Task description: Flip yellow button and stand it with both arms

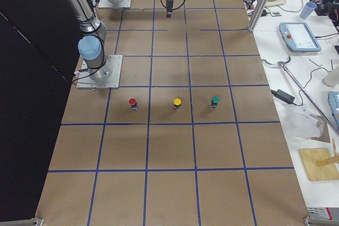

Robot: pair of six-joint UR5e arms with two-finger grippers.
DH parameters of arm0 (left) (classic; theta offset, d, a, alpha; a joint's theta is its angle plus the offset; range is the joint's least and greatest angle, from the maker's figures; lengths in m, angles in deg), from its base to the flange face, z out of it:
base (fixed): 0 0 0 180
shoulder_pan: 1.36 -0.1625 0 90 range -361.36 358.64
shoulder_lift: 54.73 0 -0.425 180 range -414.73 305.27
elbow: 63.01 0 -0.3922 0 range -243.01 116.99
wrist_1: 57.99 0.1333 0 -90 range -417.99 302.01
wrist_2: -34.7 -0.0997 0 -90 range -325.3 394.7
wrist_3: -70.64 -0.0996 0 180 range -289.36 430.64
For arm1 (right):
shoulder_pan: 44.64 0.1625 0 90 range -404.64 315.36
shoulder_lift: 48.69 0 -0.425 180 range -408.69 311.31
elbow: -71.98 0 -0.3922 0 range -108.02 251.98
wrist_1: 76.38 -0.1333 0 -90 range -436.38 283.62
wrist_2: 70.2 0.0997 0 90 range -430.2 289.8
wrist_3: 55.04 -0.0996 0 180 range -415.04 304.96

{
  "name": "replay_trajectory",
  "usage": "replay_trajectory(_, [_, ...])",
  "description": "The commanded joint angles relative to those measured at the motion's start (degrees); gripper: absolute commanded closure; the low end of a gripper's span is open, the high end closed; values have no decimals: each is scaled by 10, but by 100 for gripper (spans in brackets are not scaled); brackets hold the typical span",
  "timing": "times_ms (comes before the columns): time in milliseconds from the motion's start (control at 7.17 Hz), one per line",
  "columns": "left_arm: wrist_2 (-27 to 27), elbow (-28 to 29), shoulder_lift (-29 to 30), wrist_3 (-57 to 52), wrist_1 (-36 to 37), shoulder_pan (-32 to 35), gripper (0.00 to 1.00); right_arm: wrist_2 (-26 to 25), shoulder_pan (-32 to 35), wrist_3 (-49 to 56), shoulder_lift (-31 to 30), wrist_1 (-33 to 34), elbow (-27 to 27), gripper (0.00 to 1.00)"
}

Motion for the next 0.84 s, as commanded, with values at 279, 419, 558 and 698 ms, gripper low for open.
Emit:
replay_trajectory(279, [-3,0,-4,0,-1,0,0,51,-97,-7,-5,-22,-4,0])
replay_trajectory(419, [-3,0,-5,-1,-2,-1,0,44,-83,-13,-4,-22,-2,0])
replay_trajectory(558, [-3,1,-2,0,-1,0,0,49,-63,-52,-4,-22,-2,0])
replay_trajectory(698, [-2,0,-2,0,-1,0,0,50,-39,-70,-4,-19,0,0])
